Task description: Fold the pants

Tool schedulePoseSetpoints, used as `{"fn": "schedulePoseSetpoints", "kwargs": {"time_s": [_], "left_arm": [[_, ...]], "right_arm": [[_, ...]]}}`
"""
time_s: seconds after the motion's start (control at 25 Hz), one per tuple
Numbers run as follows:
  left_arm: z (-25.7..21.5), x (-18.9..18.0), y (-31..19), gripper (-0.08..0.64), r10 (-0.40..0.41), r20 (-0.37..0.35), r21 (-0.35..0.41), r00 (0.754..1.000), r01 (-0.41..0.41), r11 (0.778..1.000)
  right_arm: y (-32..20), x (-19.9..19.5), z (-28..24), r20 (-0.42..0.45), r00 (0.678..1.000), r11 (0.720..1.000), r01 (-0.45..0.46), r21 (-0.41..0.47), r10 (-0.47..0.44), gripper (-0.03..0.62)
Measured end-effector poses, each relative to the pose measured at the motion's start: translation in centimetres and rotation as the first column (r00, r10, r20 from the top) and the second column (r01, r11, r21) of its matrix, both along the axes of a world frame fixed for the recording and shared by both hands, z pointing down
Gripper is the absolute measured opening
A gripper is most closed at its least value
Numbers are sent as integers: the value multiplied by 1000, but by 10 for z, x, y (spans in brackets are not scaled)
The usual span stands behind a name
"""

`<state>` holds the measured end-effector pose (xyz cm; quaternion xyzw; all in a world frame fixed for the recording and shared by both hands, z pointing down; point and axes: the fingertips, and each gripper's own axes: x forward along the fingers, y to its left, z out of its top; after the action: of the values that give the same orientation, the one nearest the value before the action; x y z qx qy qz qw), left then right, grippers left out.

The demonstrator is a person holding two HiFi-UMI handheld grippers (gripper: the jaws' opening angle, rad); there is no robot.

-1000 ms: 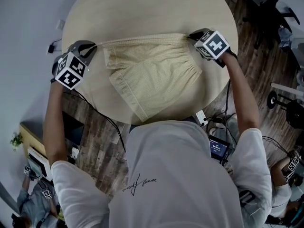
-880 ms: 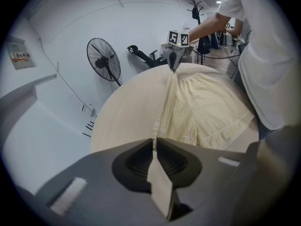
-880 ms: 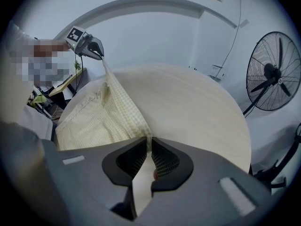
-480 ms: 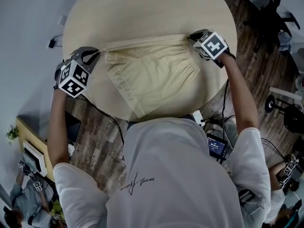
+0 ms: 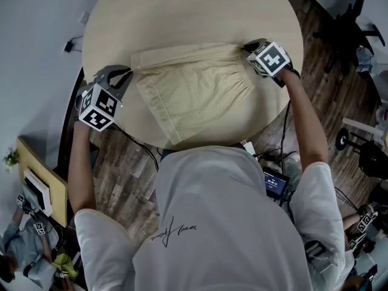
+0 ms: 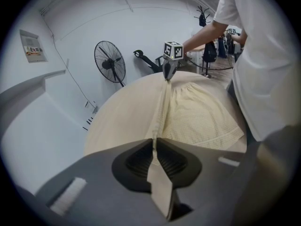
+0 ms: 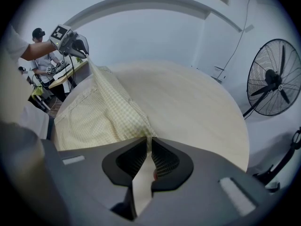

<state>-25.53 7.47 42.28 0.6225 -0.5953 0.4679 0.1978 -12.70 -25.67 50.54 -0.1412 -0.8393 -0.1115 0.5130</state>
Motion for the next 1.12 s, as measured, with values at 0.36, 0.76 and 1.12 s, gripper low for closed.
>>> {"fn": "schedulePoseSetpoints", "kwargs": {"time_s": [0.36,0.76,1.12], "left_arm": [[6,40,14,84,-43,-23,20,999,44,999],[17,83,26,84,-69,-65,46,995,72,996],[28,119,33,84,-105,-105,58,989,111,992]], "right_arm": [[4,10,1,7,1000,1000,12,10,-12,34],[7,16,1,24,1000,999,18,35,-19,34],[8,26,-1,34,999,999,31,40,-33,34]]}}
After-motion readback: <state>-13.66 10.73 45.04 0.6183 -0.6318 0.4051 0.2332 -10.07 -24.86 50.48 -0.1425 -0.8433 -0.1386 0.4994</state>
